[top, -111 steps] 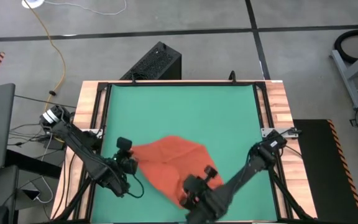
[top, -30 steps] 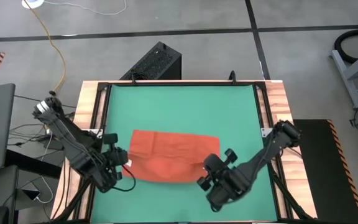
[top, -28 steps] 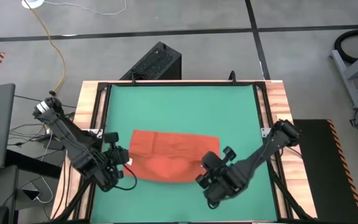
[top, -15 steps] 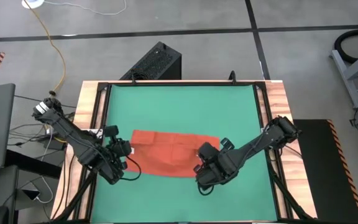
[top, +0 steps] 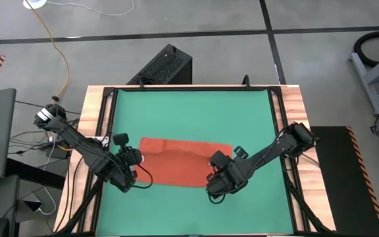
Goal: Roll towel
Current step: Fold the orange towel
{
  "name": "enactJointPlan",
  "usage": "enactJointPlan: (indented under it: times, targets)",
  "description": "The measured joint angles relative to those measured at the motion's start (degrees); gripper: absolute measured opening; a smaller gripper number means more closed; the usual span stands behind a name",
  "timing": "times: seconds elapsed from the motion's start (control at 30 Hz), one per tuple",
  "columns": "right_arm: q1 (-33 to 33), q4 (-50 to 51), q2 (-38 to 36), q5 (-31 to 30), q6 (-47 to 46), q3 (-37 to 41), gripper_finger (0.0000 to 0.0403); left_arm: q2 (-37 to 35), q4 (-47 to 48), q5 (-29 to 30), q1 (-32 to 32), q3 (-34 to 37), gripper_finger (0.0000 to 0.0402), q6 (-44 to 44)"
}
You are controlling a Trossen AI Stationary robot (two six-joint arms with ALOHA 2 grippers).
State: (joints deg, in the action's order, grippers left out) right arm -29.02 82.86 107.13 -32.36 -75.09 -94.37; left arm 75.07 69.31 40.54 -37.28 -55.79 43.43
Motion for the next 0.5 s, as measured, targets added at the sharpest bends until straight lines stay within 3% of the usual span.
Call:
enactJointPlan:
  times: [0.33,0.5]
  targets:
    - [0.33,0.19,0.0,1.19,0.05,-0.01,0.0008,0.0,-3.38,4.46,1.72,0.74,0.0,-1.27]
    - [0.86,-0.19,0.0,1.18,0.0,-0.01,0.0008,0.0,-7.95,2.85,3.48,3.81,0.0,-2.92]
